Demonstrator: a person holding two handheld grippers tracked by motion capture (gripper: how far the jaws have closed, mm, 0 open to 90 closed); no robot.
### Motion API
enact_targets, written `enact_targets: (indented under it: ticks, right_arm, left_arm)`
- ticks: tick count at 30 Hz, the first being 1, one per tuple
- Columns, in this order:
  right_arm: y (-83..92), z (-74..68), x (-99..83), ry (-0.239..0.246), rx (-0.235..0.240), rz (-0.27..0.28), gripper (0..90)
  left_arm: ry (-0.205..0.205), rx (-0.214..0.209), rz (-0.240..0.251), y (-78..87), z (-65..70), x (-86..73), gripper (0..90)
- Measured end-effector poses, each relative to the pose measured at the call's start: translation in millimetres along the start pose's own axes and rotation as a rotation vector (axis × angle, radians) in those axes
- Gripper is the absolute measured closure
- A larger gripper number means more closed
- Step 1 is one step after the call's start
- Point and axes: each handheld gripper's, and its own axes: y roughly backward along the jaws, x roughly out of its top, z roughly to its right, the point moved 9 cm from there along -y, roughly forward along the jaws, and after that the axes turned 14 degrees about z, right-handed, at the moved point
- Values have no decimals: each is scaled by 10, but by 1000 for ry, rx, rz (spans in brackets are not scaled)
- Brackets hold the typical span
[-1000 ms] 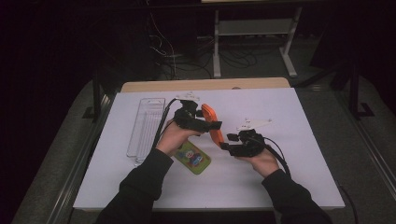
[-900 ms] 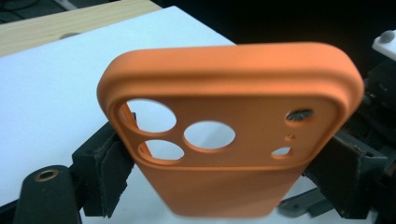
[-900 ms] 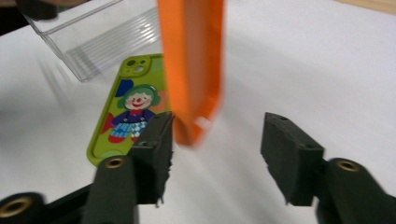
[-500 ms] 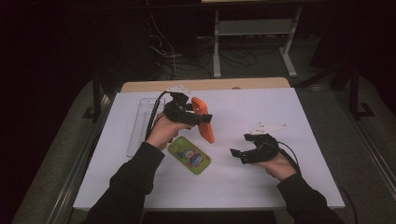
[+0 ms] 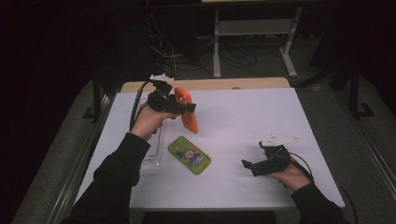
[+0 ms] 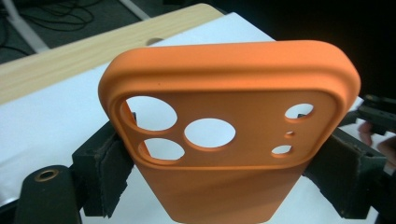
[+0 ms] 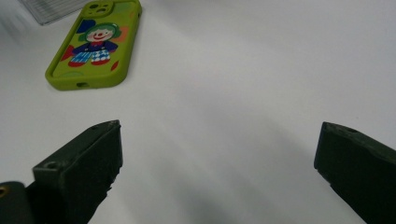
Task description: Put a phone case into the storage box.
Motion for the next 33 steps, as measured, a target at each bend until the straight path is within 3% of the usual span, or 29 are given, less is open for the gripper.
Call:
enact_targets:
  ticks: [4,9,17,22,27,33]
  right_arm:
    - [80,-4,-66,-10,19,6,2]
    - [148,25,-116,-4,8,12,2]
    - [151,7,-115,9,23,18,2]
    - [149,7,-125,10,20,10,2]
    - [154,20,-114,10,17,17,2]
    - [156,14,-107,7,27,20,2]
  left_arm:
    - [4,44,6,83,-121,82,150]
    - [-1,106,1,186,-313,166,150]
    - [-2,195,-8,307,-590,253,150]
    - [-7,262,-19,357,-781,268,150]
    - [23,314,-7,378,-958,261,149]
    - [26,404,-7,384,-1178,229,148]
